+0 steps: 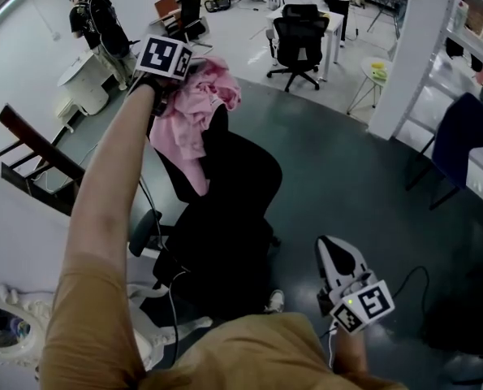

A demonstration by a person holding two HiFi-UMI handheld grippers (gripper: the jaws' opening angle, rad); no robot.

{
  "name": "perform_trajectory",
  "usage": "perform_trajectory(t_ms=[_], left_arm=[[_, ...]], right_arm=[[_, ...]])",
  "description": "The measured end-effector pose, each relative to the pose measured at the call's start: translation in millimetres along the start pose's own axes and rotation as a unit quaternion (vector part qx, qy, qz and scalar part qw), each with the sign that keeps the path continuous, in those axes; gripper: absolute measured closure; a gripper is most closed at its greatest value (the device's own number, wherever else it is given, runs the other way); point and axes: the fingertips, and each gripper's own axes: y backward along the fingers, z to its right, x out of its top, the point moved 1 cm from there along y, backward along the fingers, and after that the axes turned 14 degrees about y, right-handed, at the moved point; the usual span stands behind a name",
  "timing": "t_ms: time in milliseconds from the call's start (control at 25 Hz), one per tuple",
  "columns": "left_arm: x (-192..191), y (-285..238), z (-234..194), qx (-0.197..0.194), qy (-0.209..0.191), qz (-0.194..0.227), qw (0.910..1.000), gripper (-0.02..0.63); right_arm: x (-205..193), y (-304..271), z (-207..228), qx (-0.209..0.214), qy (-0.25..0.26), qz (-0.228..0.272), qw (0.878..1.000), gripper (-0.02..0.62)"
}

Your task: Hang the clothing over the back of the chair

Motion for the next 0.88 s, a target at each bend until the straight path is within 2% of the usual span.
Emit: perform_trajectory(t_ms=[120,280,440,880], left_arm=[[1.5,11.7,-4.3,0.002,0.002,0.015,0.9999,0.195],[-6.6,23.5,-4.2,0.002,-0.013,0.037,0.9992,0.195],[-4.0,44.9,-14.6,0.005,0.006,0.075,0.9971,0.195],[-62.0,90.0,-44.4,0.010,0.019,0.060,0.9979,0.195]], right_arm=[[4.3,0.9,-5.0,0.002,0.004,0.001,1.000,0.591],[9.4,5.1,-7.8,-0.004,0.009,0.007,1.000,0.591],[15.9,8.9,-12.1,-0.007,0.018,0.009,1.000,0.591],[26.8,9.3,-67.2,0.021,0.030,0.002,0.999,0.591]])
